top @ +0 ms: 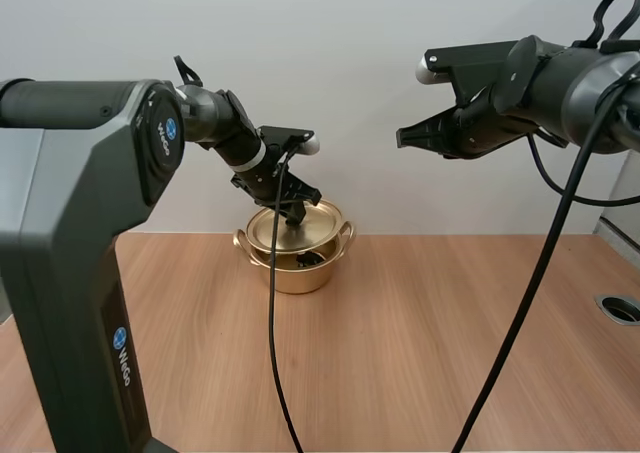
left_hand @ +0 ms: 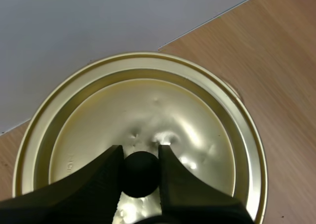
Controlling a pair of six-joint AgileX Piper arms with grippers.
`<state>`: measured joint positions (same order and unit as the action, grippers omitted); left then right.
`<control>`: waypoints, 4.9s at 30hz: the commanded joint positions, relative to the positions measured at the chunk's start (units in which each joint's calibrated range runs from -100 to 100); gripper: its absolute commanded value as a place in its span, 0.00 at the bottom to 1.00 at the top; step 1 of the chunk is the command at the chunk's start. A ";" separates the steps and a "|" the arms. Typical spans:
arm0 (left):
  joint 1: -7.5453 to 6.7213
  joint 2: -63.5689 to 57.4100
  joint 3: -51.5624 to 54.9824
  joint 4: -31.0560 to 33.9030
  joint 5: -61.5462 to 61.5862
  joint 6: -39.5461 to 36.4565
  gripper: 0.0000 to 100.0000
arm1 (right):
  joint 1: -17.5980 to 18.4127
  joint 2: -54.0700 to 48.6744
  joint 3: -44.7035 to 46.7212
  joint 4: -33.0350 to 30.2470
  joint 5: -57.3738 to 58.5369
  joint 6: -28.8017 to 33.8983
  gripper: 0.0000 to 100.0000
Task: Open the pot, put the car inside, and close it
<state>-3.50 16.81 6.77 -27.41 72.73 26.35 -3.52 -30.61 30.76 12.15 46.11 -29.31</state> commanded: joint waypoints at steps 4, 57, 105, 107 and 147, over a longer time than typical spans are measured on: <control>-0.05 0.44 0.08 -0.01 -2.10 0.36 0.00 | -0.01 0.01 -0.04 0.04 0.25 -0.13 0.00; 4.20 -75.60 58.45 -8.39 -60.64 -8.70 0.00 | 2.55 -28.75 27.92 14.11 -22.55 -7.17 0.00; 3.06 -116.81 93.14 3.21 -52.98 -6.74 0.00 | 4.53 -66.54 69.24 -5.22 -23.81 7.61 0.00; 3.06 -116.81 93.23 6.42 -47.33 -6.74 0.00 | 4.53 -68.27 69.24 -5.22 -18.71 9.32 0.00; 3.06 -116.81 93.23 7.44 -41.27 -21.26 0.00 | 4.53 -69.39 69.24 -5.15 -14.28 9.60 0.00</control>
<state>-0.43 -100.00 100.00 -19.87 31.50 5.07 1.01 -100.00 100.00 7.01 31.87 -19.69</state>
